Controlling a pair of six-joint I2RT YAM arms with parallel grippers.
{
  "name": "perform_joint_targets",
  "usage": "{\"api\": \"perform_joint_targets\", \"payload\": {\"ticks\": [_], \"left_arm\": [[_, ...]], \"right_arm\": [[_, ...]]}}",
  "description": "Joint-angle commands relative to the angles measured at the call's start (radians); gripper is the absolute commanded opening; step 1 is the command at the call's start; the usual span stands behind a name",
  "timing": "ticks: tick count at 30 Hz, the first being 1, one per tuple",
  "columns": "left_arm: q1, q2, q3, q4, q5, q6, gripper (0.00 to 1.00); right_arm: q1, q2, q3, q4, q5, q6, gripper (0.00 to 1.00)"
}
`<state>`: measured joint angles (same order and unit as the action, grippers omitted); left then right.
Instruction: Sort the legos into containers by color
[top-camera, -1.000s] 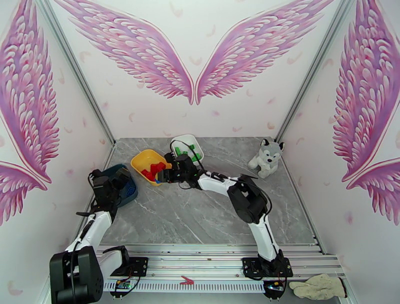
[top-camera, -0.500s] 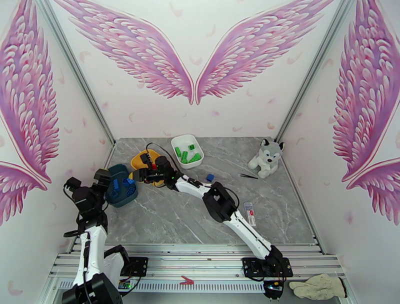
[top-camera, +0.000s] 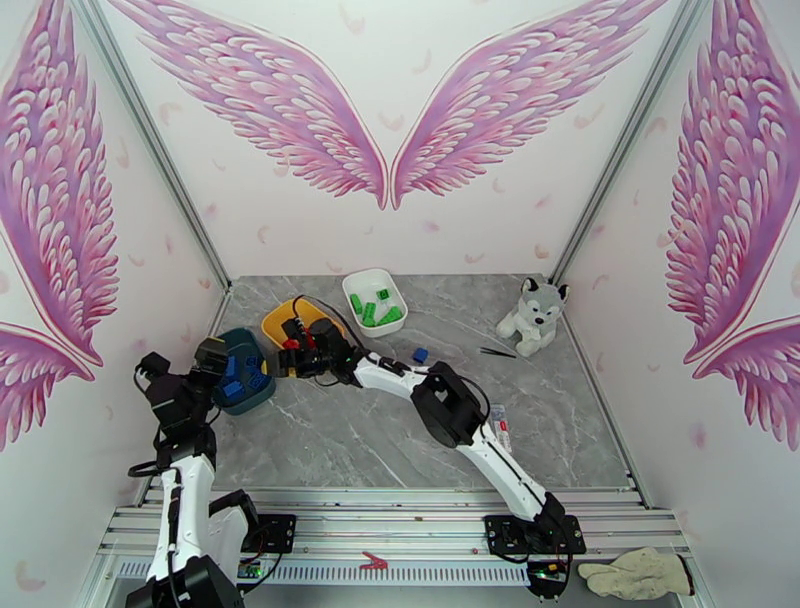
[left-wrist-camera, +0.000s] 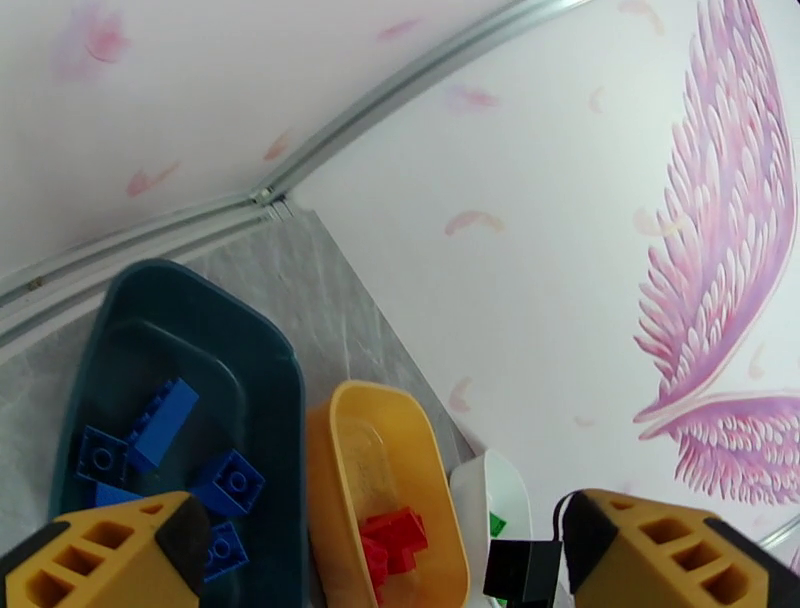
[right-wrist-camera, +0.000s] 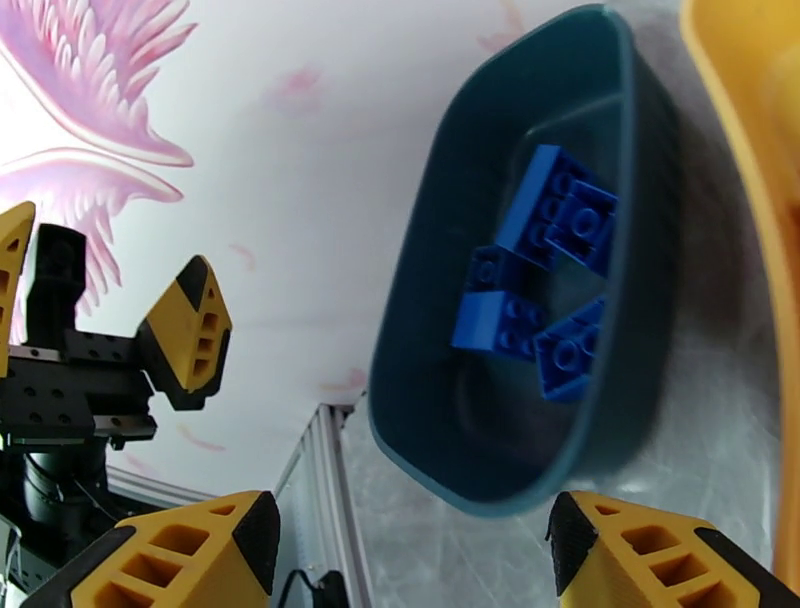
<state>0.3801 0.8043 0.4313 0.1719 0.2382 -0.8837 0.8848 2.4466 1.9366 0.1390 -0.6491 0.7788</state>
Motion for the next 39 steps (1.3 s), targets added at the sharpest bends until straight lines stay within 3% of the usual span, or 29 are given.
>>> {"api": "perform_joint_targets", "payload": {"ticks": [1,9,20,26,31,39], "left_arm": [[-0.115,0.021,0.036,-0.025,-0.074,0.082,0.99],[-0.436,0.210,0.140,-0.033,-0.198,0.231,0.98],[-0.898,0.673,0.403,-0.022,-0.379,0.427,0.92],[-1.036,0.984,0.652,-0.082,-0.353,0.498,0.87],[-1.099,1.189,0.877,-0.189,-0.372,0.561,0.83],[-1.152,1.362,1.080,-0.306,-0.424,0.619,0.81]], "right_arm": [[-0.016,-0.199,-0.123,-0.005,0.099,-0.142,0.78],[-0.096,-0.501,-0.473,-0.225,0.499,-0.274,0.78],[-0.366,-0.816,-0.998,-0.184,0.620,-0.227,0.76],[-0.489,-0.971,-1.178,-0.177,0.641,-0.194,0.79],[-0.541,-1.080,-1.276,-0.184,0.640,-0.189,0.84],[-0.553,-1.182,-1.326,-0.212,0.635,-0.197,0.86]]}}
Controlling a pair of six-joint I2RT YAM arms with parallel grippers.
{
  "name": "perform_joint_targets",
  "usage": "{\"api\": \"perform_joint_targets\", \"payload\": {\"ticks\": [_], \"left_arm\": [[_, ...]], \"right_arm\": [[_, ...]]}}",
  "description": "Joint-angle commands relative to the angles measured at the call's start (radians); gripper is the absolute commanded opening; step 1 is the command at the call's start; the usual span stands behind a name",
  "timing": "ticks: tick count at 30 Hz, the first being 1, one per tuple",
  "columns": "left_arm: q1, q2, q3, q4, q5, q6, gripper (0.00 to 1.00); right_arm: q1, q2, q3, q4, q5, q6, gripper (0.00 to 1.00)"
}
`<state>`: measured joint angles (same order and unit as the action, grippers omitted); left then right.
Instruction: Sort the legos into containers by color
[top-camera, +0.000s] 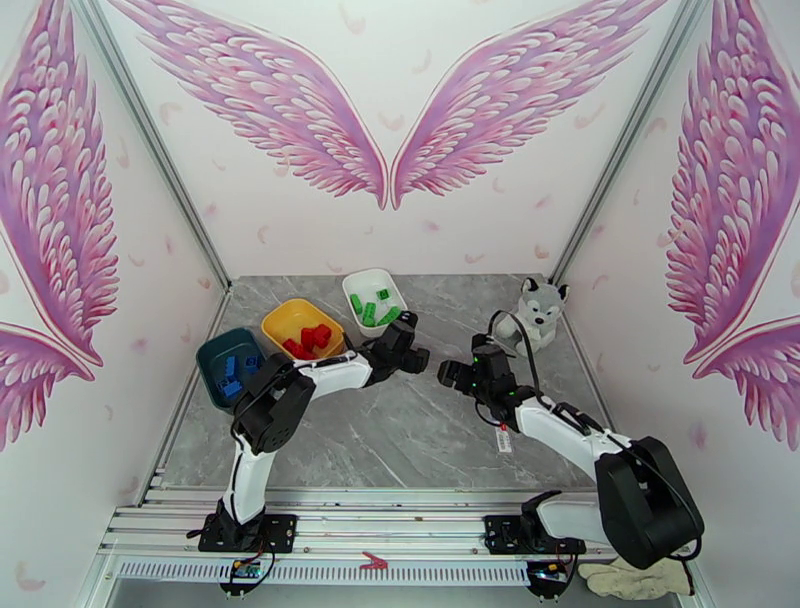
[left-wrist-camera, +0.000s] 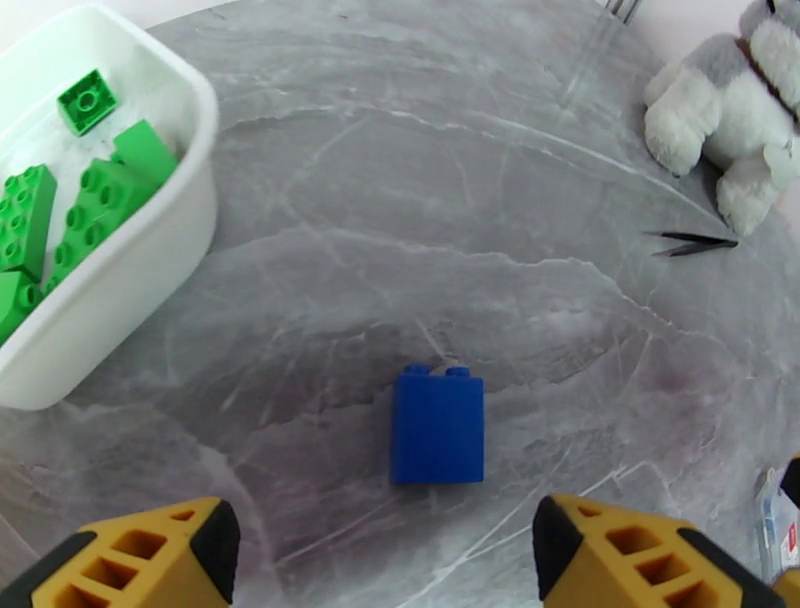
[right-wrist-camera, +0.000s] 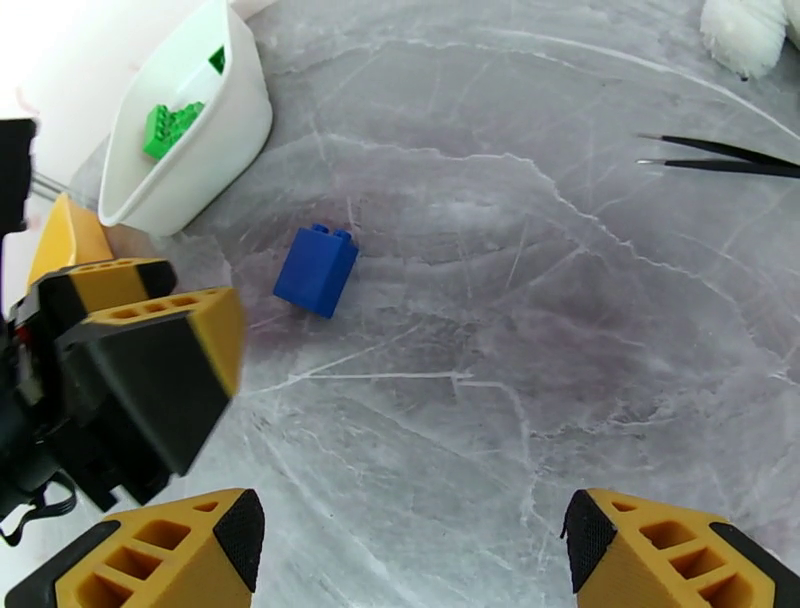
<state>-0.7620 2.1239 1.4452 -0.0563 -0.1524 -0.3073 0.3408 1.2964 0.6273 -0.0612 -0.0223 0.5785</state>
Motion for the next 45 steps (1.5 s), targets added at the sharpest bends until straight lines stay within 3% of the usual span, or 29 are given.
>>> {"api": "perform_joint_targets", "payload": {"ticks": [1,12,28,36,45], "left_arm": [[-0.018,0.061,0.084,-0.089,-0.042,0.049,0.80],[-0.043,0.216,0.257,-0.180,-0.100,0.076,0.71],[-0.049,0.260,0.314,-0.218,-0.125,0.078,0.39],[-0.046,0.097,0.159,-0.136,-0.159,0.061,0.30],[0.010,-0.231,-0.137,-0.040,-0.214,0.016,0.28]], "right_arm": [[-0.010,-0.038,-0.018,-0.014,0.005,0.003,0.86],[-0.018,-0.067,-0.040,-0.003,-0.010,-0.001,0.85],[-0.040,-0.062,-0.053,0.037,-0.047,0.005,0.84],[-0.018,-0.012,-0.066,0.195,-0.188,0.051,0.80],[0.136,0.149,0.061,0.298,-0.246,0.033,0.77]]}}
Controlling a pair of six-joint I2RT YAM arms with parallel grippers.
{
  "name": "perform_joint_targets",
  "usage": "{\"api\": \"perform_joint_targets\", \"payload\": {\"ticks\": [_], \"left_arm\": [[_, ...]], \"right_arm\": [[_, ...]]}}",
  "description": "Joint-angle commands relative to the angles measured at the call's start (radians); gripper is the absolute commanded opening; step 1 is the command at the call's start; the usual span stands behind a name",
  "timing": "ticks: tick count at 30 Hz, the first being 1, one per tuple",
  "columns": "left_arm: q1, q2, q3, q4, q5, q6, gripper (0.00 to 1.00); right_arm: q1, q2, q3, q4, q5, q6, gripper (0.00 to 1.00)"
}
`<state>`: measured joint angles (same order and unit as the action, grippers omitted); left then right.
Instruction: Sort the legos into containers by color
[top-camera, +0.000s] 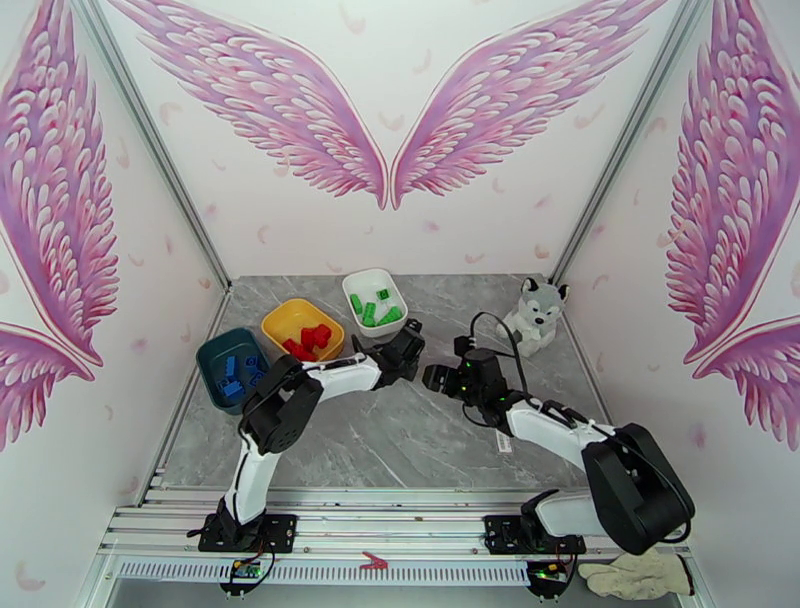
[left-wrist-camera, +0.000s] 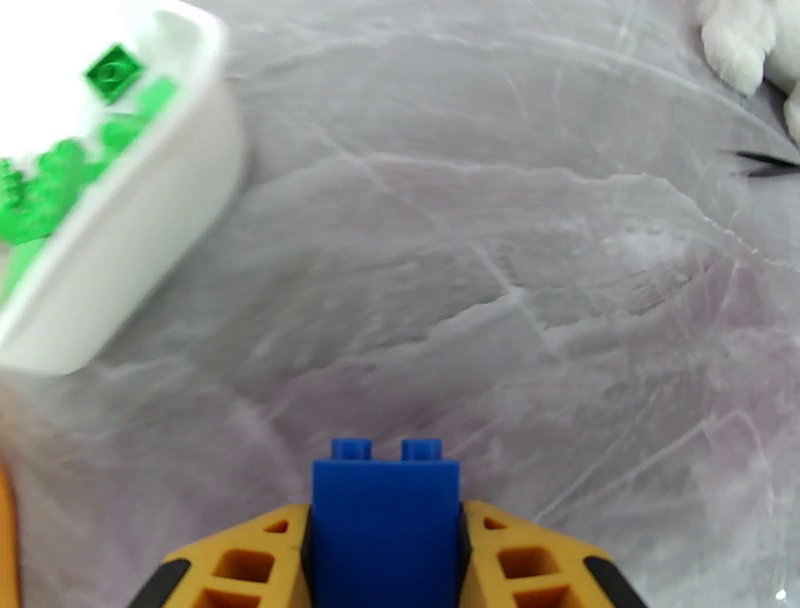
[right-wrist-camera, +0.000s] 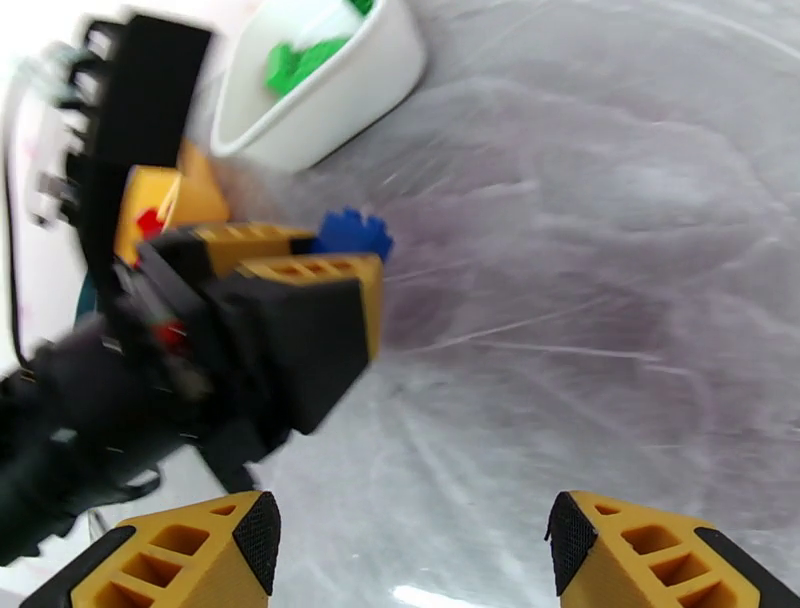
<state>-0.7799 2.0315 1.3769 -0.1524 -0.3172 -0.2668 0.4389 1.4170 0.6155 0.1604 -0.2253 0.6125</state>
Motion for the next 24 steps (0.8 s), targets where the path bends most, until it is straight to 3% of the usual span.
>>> {"api": "perform_joint_targets", "payload": {"ticks": [1,7,15,24], "left_arm": [[0.040,-0.183,-0.118,0.062,-0.059,-0.033,0.28],[0.150,-0.417,-0.340,0.081,-0.121,-0.103,0.28],[0.419,-0.715,-0.632,0.096,-0.121,-0.261,0.30],[0.698,-0.961,-0.838,0.087,-0.110,-0.347,0.31]], "right_arm": [[0.061,0.046,0.097,0.075,-0.044,-0.010,0.77],[0.165,0.172,0.245,0.077,-0.060,-0.037,0.76],[0.243,0.321,0.392,0.081,-0.130,-0.040,0.75],[0.259,0.343,0.412,0.059,-0.148,-0.062,0.75]]}}
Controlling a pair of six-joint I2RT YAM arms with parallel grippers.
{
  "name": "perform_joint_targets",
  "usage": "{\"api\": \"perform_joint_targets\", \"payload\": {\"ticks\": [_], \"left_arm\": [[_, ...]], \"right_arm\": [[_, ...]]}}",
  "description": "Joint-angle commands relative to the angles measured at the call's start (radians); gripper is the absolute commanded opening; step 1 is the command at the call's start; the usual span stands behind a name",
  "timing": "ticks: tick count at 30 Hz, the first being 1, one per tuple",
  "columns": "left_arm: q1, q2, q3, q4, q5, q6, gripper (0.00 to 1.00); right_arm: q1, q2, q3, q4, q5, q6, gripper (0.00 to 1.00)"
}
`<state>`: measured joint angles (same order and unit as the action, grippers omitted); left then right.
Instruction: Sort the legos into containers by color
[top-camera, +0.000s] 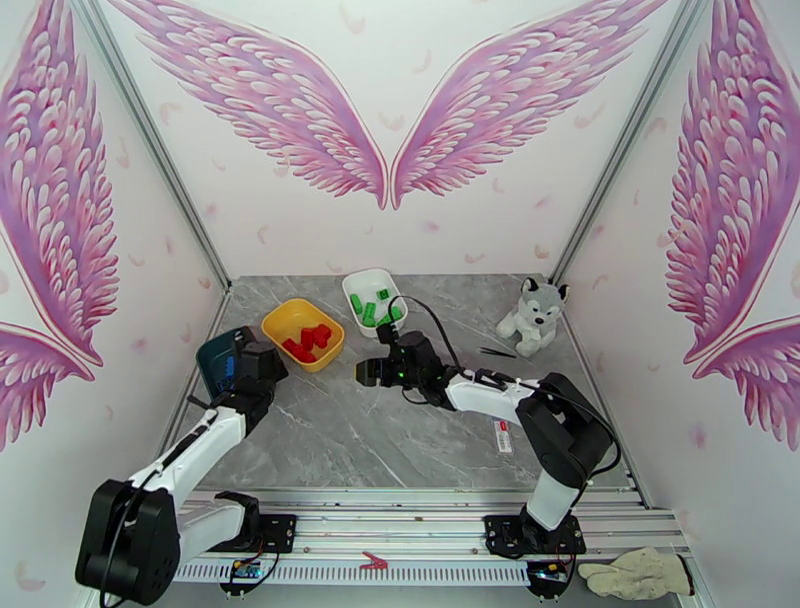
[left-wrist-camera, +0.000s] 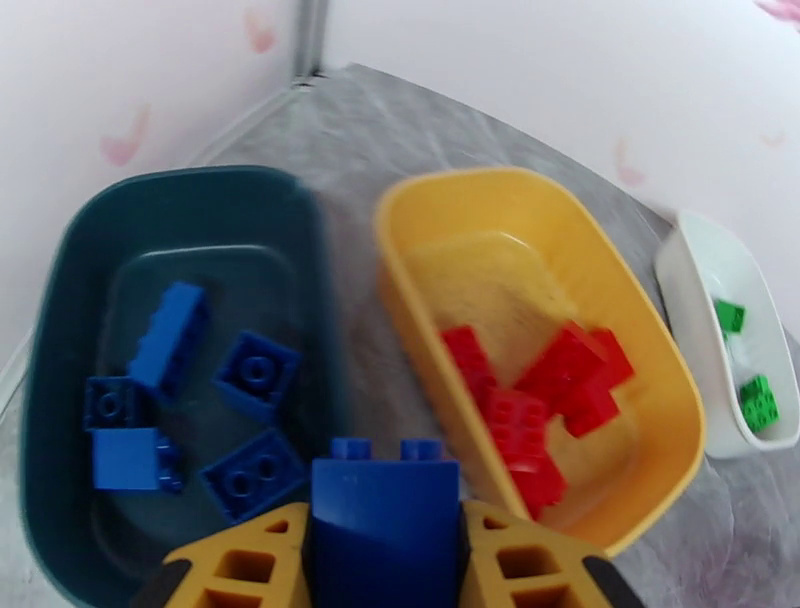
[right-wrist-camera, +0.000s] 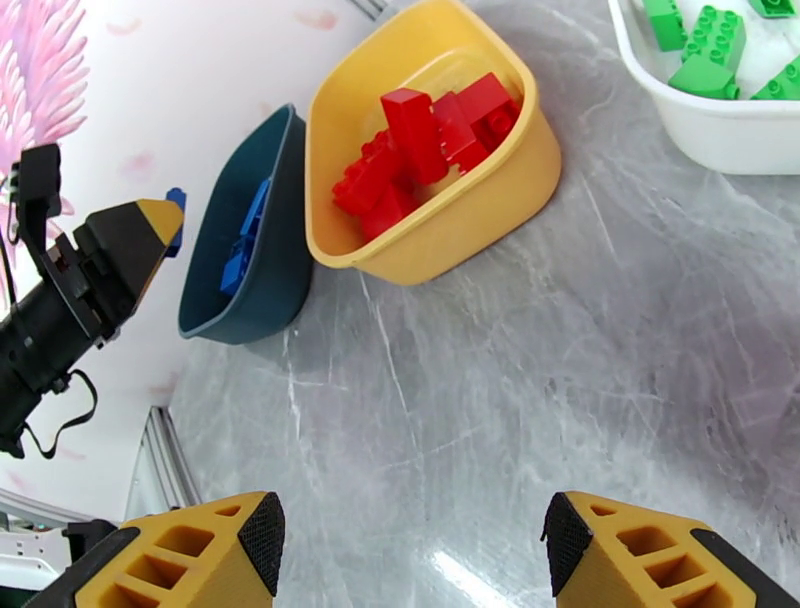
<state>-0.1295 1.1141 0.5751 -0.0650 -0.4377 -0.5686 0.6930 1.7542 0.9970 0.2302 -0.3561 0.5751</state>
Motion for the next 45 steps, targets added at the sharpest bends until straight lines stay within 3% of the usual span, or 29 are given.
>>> {"api": "perform_joint_targets", "payload": {"ticks": [1,3,8,14,21,23,25,29,32,34,36,39,42,45], "left_arm": [[0.075,-0.050,-0.044,-0.003,0.018,-0.045,0.32],[0.114,-0.043,-0.048,-0.007,0.032,-0.047,0.40],[0.153,-0.032,-0.047,-0.022,0.045,-0.054,0.82],[0.133,-0.098,-0.046,-0.011,0.046,-0.032,0.99],[-0.059,-0.139,0.051,0.042,-0.111,0.130,0.99],[-0.130,-0.133,0.064,0.122,-0.207,0.193,0.99],[-0.159,-0.133,0.053,0.261,-0.198,0.250,0.99],[-0.163,-0.100,0.062,0.498,-0.156,0.351,0.99],[-0.163,-0.064,0.151,0.471,-0.167,0.425,0.99],[-0.161,-0.053,0.203,0.422,-0.105,0.487,0.99],[-0.160,-0.046,0.233,0.391,-0.033,0.521,0.99],[-0.160,-0.051,0.207,0.433,0.044,0.556,0.99],[-0.146,-0.037,0.172,0.462,-0.077,0.585,0.99],[-0.055,0.023,0.116,0.447,-0.133,0.573,0.99]], "right_arm": [[0.005,0.004,0.029,-0.015,-0.014,-0.030,0.75],[0.005,0.001,0.028,-0.018,-0.010,-0.034,0.75],[0.004,-0.003,0.025,-0.026,-0.008,-0.040,0.76],[-0.001,-0.024,0.014,-0.052,0.047,-0.048,0.83],[-0.001,-0.121,-0.017,-0.101,0.244,-0.090,0.98],[-0.002,-0.166,-0.023,-0.126,0.349,-0.102,0.99],[-0.004,-0.218,-0.031,-0.141,0.446,-0.108,0.99],[-0.009,-0.346,-0.066,-0.099,0.587,-0.157,0.99],[-0.015,-0.423,-0.048,-0.106,0.648,-0.230,0.99],[-0.014,-0.453,-0.052,-0.077,0.710,-0.274,0.99],[-0.015,-0.487,-0.094,0.038,0.788,-0.336,0.96],[-0.018,-0.541,-0.162,0.184,0.792,-0.455,0.99],[-0.076,-0.575,-0.154,0.178,0.807,-0.523,0.99],[-0.183,-0.555,-0.150,0.124,0.914,-0.643,0.99]]}}
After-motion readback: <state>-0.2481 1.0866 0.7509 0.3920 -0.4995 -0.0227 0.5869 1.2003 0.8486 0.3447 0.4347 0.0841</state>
